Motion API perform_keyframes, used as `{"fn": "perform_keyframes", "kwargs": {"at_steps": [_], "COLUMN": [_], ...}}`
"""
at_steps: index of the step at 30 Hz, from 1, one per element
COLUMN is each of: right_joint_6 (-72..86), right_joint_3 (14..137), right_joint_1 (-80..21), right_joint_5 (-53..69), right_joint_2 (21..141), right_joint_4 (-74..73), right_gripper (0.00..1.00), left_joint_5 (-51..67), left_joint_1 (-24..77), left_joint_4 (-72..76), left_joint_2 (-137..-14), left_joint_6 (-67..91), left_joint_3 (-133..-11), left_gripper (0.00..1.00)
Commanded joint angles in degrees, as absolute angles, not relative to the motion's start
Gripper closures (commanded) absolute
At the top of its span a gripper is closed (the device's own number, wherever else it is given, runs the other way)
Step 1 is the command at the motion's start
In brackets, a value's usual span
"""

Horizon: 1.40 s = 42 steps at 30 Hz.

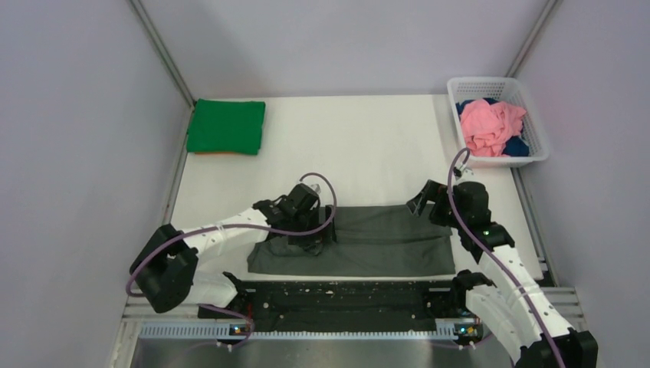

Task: Fold and stack the t-shirts
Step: Fold the other side of the tshirt into a rectangle, then rotate the tshirt 90 degrees

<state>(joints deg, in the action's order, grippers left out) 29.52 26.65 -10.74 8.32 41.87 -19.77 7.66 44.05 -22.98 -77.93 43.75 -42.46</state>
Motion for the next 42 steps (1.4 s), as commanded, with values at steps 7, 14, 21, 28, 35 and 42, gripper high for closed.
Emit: {"fn": "perform_keyframes", "kwargs": {"at_steps": [7,14,21,28,35,42], "right_joint_6": [28.39,27.78,27.84,28.57,29.40,31.04], "right_joint_3": [25.88,25.88,25.37,24.64,24.38,22.75], "right_joint_1": [-10.99,-11.03,-11.00,-11.27,-17.87,-23.02], "right_joint_5": [9.04,9.08,12.77,16.81,11.61,11.25], "right_joint_2": [40.87,40.79,41.67,46.65,53.47,62.21], "right_joint_4": [-18.81,-19.25,-17.79,-14.37,-11.09,-5.33], "right_gripper": [0.03,0.03,0.03,0.03,0.03,0.03], "left_joint_5": [4.78,5.22,4.89,-9.45,2.31,4.30], "left_joint_1": [51.81,53.52,53.44,49.58,32.09,20.01], "left_joint_4": [-25.54,-24.91,-25.26,-28.94,-16.17,-5.57], "left_joint_2": [-63.85,-62.88,-55.35,-47.65,-55.32,-71.84], "left_joint_6": [48.16,48.71,49.62,54.50,59.00,52.62], "left_joint_3": [-38.23,-36.57,-38.30,-36.04,-25.57,-28.08], "left_gripper": [0.01,0.01,0.01,0.01,0.01,0.01]}}
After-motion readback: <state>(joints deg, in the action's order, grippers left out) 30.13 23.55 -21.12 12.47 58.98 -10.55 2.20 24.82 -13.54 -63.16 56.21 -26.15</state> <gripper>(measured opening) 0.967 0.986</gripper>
